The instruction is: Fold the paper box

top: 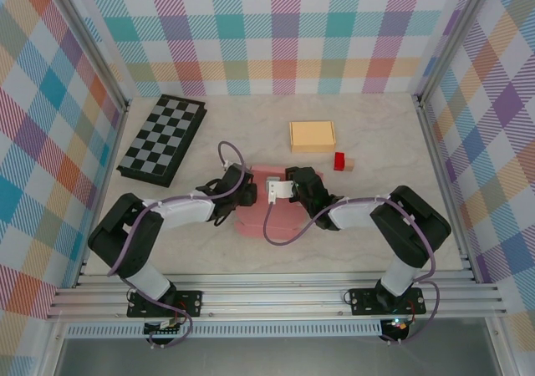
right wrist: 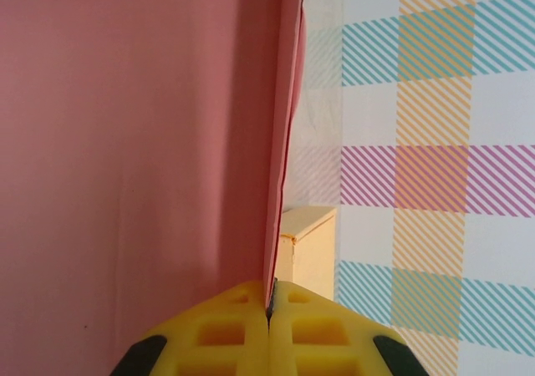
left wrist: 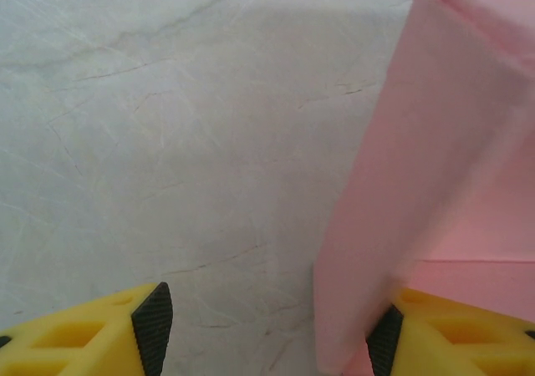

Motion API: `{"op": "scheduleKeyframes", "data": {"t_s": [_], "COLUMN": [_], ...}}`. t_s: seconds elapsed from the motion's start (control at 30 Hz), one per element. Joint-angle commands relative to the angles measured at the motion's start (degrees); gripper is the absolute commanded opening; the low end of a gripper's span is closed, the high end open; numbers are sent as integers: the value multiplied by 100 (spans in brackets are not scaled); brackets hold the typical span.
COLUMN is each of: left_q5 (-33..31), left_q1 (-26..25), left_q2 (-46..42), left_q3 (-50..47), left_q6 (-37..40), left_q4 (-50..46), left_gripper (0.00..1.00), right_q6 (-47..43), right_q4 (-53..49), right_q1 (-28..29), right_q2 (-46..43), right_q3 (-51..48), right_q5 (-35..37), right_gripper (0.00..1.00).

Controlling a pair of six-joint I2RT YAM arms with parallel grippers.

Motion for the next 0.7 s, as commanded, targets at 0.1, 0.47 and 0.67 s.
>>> {"op": "scheduleKeyframes", "data": {"t_s": [0.1, 0.47, 0.67], "left_q5": [236, 707, 790], "left_q1": [-76, -82, -67], "left_q2": [-523, -18, 337], "left_q3": [-251, -136, 204], "left_q6": [-101, 507, 858], "left_q4": [95, 445, 467], "left_gripper": [64, 63, 60], "right_q6": [199, 248, 224], "right_q4": [-362, -443, -470], "right_q1": [-67, 2, 40], "right_q2": [-49, -123, -275], "right_q3": [89, 80, -21], "right_q5": [243, 210, 69], "right_gripper": [0, 0, 0]}}
